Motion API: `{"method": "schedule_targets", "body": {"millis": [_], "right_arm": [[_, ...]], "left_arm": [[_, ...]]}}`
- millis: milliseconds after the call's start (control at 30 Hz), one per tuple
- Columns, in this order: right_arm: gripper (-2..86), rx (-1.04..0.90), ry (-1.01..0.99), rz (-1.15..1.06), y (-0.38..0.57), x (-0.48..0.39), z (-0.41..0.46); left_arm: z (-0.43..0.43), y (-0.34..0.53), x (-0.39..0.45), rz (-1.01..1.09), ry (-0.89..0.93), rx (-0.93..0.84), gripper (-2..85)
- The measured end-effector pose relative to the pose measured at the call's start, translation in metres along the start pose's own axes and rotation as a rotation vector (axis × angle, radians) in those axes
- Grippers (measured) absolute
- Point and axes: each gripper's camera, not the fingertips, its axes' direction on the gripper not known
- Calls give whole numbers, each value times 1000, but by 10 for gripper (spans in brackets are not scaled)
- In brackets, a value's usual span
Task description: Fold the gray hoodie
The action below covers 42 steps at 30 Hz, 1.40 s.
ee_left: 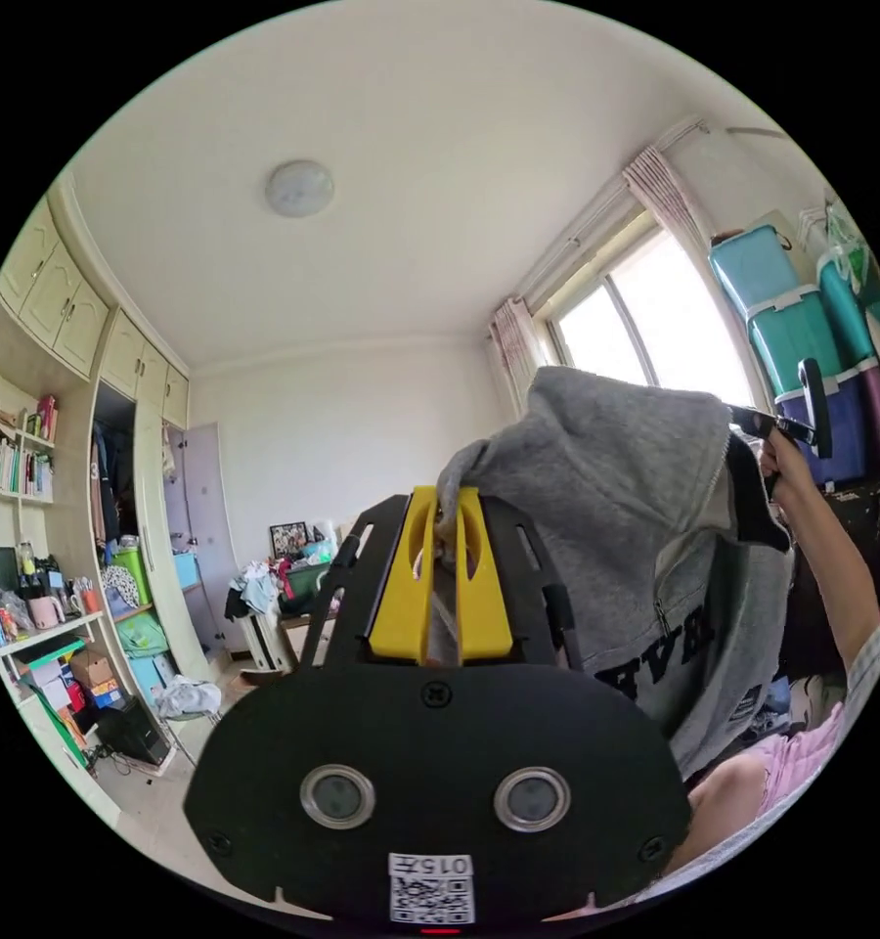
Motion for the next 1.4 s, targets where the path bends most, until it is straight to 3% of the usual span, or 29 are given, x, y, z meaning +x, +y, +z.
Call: {"method": "schedule_targets", "body": {"millis": [233, 367, 467, 633, 733, 800, 867, 967, 1100, 1233, 1400], "right_arm": [[-6, 60, 7, -77, -10, -7, 2], [-6, 56, 60, -111, -2, -6, 44], [-6, 5, 98, -109, 17, 2, 102], [-2, -165, 133, -103, 80, 22, 252], [4, -399, 128, -128, 148, 31, 382], [15, -612, 73, -87, 222, 43, 475], [31, -757, -24, -30, 276, 53, 525], [41, -824, -169, -8, 342, 64, 561], [32, -910, -316, -96, 393, 70, 542], [8, -925, -474, -121, 412, 78, 465], [5, -852, -677, -44, 429, 96, 306]], "left_arm": [[-29, -6, 1, 47, -117, 127, 3], [29, 8, 18, 216, -324, 75, 3], [101, 37, 11, 256, -348, 10, 5], [277, 124, -36, 164, -283, -220, 8], [413, 224, -64, 71, -275, -449, 12], [509, 327, -79, 29, -282, -713, 12], [553, 398, -89, 5, -211, -853, 9], [590, 481, -101, 34, -93, -999, 1], [568, 506, -116, 206, -98, -1019, -7], [489, 478, -138, 153, 11, -941, -7], [335, 451, -138, -97, 646, -768, -4]]}}
